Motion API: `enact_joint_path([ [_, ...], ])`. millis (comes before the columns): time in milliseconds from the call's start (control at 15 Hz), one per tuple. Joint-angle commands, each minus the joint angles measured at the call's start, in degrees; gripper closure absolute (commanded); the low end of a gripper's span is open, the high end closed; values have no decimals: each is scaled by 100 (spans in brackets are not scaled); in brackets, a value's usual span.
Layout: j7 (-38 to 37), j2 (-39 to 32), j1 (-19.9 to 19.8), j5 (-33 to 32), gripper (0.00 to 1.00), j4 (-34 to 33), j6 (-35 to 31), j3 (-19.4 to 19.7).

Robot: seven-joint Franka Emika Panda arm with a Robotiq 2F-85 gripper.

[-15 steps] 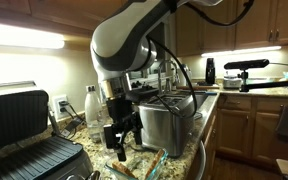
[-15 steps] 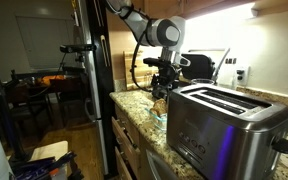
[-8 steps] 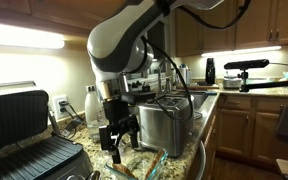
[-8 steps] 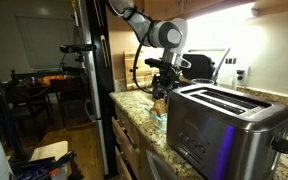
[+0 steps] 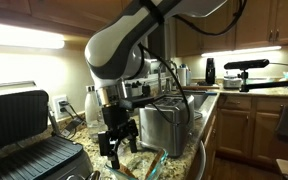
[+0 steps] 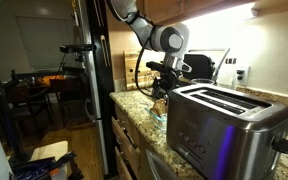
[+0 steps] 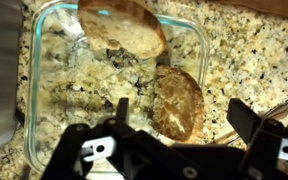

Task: Put two slices of bread in the bread toaster

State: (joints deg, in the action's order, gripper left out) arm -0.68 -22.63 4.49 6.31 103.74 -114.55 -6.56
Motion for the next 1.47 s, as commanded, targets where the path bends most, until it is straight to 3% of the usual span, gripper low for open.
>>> enact_joint_path([
  [0, 120, -138, -15, 142, 0, -135, 14, 11],
  [600, 106, -282, -16, 111, 0, -276, -1, 33],
  [733, 106, -287, -19, 109, 23, -290, -5, 39],
  [1133, 110, -355, -31, 111, 14, -382, 17, 46],
  [1400, 112, -426, -37, 113, 28, -453, 21, 48],
])
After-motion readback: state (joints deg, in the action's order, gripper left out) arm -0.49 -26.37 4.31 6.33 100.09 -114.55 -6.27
